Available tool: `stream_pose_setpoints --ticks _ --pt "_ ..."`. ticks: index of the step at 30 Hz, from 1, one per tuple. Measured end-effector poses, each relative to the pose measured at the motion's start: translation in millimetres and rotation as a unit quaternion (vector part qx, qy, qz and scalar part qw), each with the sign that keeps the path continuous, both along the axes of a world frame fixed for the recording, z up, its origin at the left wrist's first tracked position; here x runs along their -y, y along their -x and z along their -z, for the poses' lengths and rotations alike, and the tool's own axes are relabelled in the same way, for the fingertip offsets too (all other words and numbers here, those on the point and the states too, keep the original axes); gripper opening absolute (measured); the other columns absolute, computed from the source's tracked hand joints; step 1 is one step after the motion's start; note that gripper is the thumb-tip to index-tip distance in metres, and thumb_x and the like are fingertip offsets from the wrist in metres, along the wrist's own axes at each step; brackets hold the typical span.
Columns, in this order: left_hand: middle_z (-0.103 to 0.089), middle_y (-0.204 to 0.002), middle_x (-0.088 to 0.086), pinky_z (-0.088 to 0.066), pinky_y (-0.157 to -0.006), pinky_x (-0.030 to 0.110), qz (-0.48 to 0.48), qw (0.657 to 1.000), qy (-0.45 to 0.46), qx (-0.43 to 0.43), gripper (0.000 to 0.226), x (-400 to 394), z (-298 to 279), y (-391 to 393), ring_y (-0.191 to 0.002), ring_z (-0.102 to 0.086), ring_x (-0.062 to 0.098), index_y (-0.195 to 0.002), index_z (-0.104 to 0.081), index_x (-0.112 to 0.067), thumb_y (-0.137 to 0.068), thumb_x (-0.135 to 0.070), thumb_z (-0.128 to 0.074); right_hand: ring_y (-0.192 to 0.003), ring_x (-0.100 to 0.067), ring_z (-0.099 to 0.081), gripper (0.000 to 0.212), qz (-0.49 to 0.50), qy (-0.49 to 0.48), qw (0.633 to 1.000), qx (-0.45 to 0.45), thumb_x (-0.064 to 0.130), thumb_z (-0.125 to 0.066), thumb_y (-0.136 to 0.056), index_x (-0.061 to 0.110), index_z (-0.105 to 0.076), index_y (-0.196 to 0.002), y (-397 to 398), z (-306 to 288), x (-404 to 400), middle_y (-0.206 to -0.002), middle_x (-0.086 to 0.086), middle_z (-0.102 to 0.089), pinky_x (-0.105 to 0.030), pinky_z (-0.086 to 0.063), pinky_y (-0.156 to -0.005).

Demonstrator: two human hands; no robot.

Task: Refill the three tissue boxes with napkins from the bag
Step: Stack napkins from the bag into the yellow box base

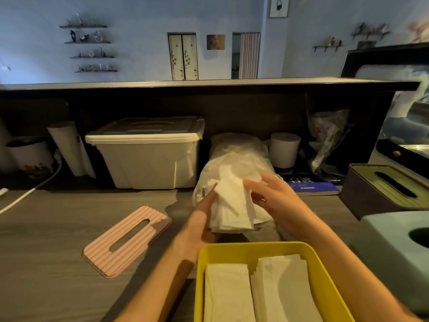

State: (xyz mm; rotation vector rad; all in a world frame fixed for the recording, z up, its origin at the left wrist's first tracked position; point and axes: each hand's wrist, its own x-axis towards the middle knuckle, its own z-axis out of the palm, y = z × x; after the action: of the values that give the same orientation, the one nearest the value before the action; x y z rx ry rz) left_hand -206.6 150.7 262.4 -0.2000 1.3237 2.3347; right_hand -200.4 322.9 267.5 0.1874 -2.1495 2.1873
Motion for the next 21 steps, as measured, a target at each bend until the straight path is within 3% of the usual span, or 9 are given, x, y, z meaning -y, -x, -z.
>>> stream_pose_setpoints --ticks 2,4,6,9,13,15,17,19,21 --pt "-0.076 -0.079 0.019 -0.054 -0.071 0.045 0.033 0.999 -0.036 -0.007 0.051 -7 0 -5 -0.068 -0.075 0.031 -0.076 -0.080 -0.009 -0.101 -0.041 -0.049 -0.095 -0.016 -0.073 0.021 0.067 -0.180 0.981 -0.039 0.032 -0.069 -0.096 0.020 -0.068 -0.113 5 10 -2 -0.104 0.000 -0.076 -0.034 -0.063 -0.082" --pt "-0.077 -0.091 0.021 -0.052 -0.085 0.049 0.044 0.998 -0.048 -0.006 0.053 -10 -1 -11 -0.079 -0.076 0.033 -0.082 -0.081 -0.012 -0.101 -0.050 -0.047 -0.095 -0.011 -0.071 0.025 0.116 -0.248 0.960 -0.059 0.039 -0.069 -0.094 0.026 -0.069 -0.116 8 16 -5 -0.106 0.008 -0.073 -0.031 -0.062 -0.079" --pt "-0.075 -0.105 0.022 -0.052 -0.092 0.050 0.053 0.998 -0.044 0.005 0.056 -7 -3 -10 -0.090 -0.075 0.037 -0.105 -0.072 -0.017 -0.095 -0.066 -0.047 -0.097 -0.008 -0.069 0.023 0.143 -0.220 0.961 -0.084 0.039 -0.068 -0.095 0.028 -0.071 -0.115 8 17 -7 -0.105 0.012 -0.073 -0.025 -0.057 -0.080" --pt "-0.072 -0.117 0.021 -0.051 -0.096 0.047 0.074 0.997 -0.011 0.021 0.070 -4 0 -6 -0.106 -0.071 0.036 -0.119 -0.065 -0.014 -0.090 -0.074 -0.045 -0.100 -0.004 -0.066 0.019 0.188 -0.204 0.951 -0.138 0.037 -0.068 -0.095 0.030 -0.074 -0.112 6 16 -8 -0.104 0.014 -0.073 -0.018 -0.052 -0.081" --pt "-0.068 -0.124 0.024 -0.043 -0.109 0.049 0.085 0.996 -0.015 0.019 0.071 -1 8 0 -0.121 -0.063 0.038 -0.126 -0.063 -0.009 -0.093 -0.070 -0.045 -0.100 -0.008 -0.069 0.020 0.189 -0.166 0.954 -0.165 0.030 -0.068 -0.095 0.024 -0.075 -0.114 3 7 -12 -0.103 0.010 -0.074 -0.025 -0.060 -0.080" --pt "-0.072 -0.115 0.022 -0.050 -0.101 0.048 0.081 0.997 -0.013 0.010 0.067 0 9 1 -0.108 -0.069 0.036 -0.128 -0.063 -0.012 -0.094 -0.068 -0.047 -0.100 -0.010 -0.071 0.020 0.141 -0.102 0.974 -0.143 0.029 -0.068 -0.096 0.022 -0.074 -0.114 1 -1 -18 -0.103 0.008 -0.076 -0.024 -0.061 -0.077" --pt "-0.076 -0.098 0.016 -0.059 -0.077 0.041 0.086 0.996 0.002 -0.018 0.060 0 8 1 -0.084 -0.075 0.030 -0.123 -0.064 -0.017 -0.095 -0.066 -0.043 -0.101 -0.012 -0.071 0.020 0.075 -0.057 0.990 -0.109 0.028 -0.067 -0.096 0.022 -0.074 -0.114 -1 -6 -22 -0.104 0.006 -0.076 -0.022 -0.059 -0.075" --pt "-0.077 -0.092 0.016 -0.062 -0.062 0.036 0.101 0.994 0.007 -0.028 0.061 -3 9 4 -0.075 -0.076 0.028 -0.117 -0.064 -0.018 -0.099 -0.065 -0.030 -0.097 -0.011 -0.071 0.019 0.016 -0.060 0.993 -0.101 0.025 -0.068 -0.096 0.020 -0.075 -0.112 -2 -5 -21 -0.104 0.003 -0.076 -0.020 -0.056 -0.074" --pt "-0.077 -0.094 0.016 -0.062 -0.061 0.034 0.105 0.994 0.015 -0.034 0.070 -3 12 8 -0.076 -0.076 0.027 -0.125 -0.062 -0.012 -0.097 -0.067 -0.029 -0.092 -0.005 -0.068 0.016 0.000 -0.118 0.986 -0.119 0.022 -0.069 -0.096 0.021 -0.076 -0.110 -2 0 -15 -0.101 0.005 -0.076 -0.019 -0.054 -0.075"
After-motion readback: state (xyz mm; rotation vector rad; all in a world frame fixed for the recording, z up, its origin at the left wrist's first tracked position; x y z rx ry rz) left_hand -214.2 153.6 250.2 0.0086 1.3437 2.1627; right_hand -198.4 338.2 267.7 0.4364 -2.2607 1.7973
